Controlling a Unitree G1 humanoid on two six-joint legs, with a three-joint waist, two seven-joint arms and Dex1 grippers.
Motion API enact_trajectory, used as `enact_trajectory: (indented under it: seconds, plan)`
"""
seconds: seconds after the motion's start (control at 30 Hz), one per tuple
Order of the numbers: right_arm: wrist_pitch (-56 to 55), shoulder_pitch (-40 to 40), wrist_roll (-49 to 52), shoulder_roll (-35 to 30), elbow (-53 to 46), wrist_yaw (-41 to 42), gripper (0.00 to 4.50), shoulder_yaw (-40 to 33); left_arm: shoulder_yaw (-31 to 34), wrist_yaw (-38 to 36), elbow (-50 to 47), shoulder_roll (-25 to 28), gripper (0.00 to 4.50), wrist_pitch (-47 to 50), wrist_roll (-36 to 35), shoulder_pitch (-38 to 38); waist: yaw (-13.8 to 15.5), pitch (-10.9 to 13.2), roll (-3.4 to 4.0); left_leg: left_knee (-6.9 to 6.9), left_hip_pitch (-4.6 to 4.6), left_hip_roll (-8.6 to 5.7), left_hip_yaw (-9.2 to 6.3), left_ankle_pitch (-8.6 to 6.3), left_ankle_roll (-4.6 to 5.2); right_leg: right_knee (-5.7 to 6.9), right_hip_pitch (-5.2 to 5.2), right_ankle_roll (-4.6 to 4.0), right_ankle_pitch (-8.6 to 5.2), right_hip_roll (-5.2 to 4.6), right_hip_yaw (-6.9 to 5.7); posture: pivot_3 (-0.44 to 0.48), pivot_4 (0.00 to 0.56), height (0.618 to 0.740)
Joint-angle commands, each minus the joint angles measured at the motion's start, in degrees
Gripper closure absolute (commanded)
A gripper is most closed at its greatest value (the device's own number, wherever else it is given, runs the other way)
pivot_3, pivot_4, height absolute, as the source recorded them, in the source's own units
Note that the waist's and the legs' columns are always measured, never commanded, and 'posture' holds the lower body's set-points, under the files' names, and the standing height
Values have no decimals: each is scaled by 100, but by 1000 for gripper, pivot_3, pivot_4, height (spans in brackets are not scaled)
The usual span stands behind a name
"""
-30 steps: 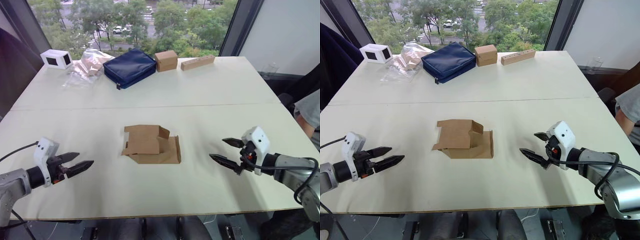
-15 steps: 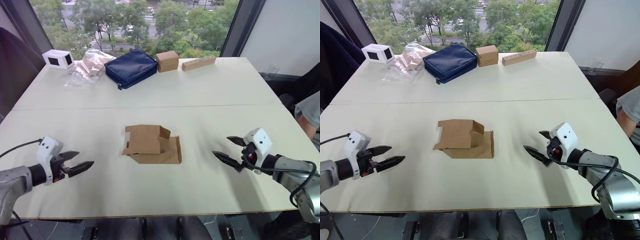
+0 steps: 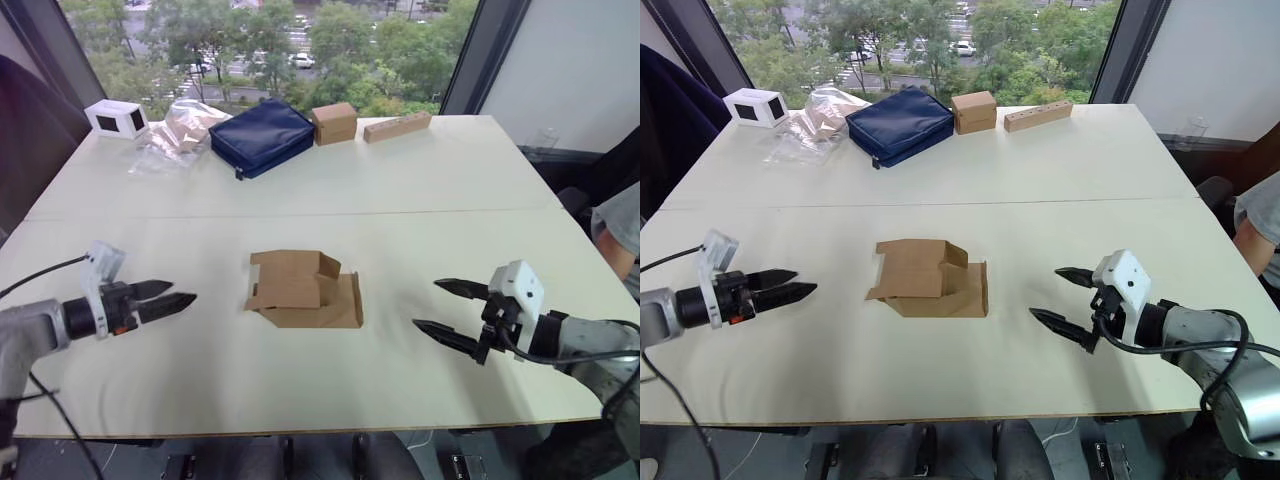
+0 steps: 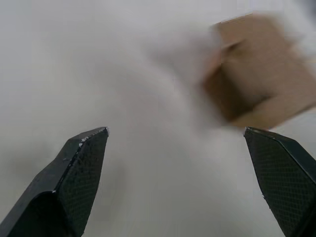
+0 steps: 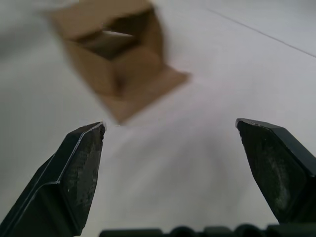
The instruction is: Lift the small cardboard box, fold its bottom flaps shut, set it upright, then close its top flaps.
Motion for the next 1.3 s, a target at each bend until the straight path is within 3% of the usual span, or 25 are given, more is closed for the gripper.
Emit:
enact_trajectory:
  seconds: [0.03, 0.33, 0.7, 0.93, 1.2, 1.3]
  plan:
    - [422, -301, 359, -61, -600, -356, 36, 81, -545, 79, 293, -330, 0, 343, -23, -555, -5, 0, 0, 0, 6, 0, 0, 0, 0, -2, 5, 0, 0, 3, 2, 0, 150, 740]
    - [1155, -593, 809, 24, -1338, -1344, 36, 108, -1285, 214, 1351, -904, 0, 1209, 32, -1662, -3, 3, -8, 1, 0, 4, 0, 1, 0, 3, -3, 0, -1, 16, 6, 0, 150, 740]
    - [1444, -648, 1210, -82, -1645, -1840, 36, -20, -1113, 327, 2281, -1656, 0, 1560, -66, -2420, 2, 3, -9, 2, 0, 2, 1, 1, 0, 4, -4, 0, -1, 16, 8, 0, 150, 740]
    - [1701, -358, 1868, -466, -1984, -1895, 36, -306, -1399, 186, 2348, -1904, 0, 1528, 35, -2467, -2, 2, -10, 3, -1, 2, 0, 1, 0, 3, -4, 0, -1, 15, 9, 0, 150, 740]
    - [1507, -56, 1695, -548, -2047, -1964, 36, -364, -1569, 27, 2509, -2111, 0, 1386, 160, -2621, 8, 2, -12, 4, -2, 1, 1, 1, 0, 2, -3, 0, -1, 15, 9, 0, 150, 740]
    - [1413, 54, 1573, -521, -2080, -2008, 0, -290, -1532, -96, 2692, -2165, 680, 1301, 163, -2701, 6, 1, -12, 4, -2, 1, 1, 2, 0, 2, -3, 0, -1, 15, 10, 0, 150, 740]
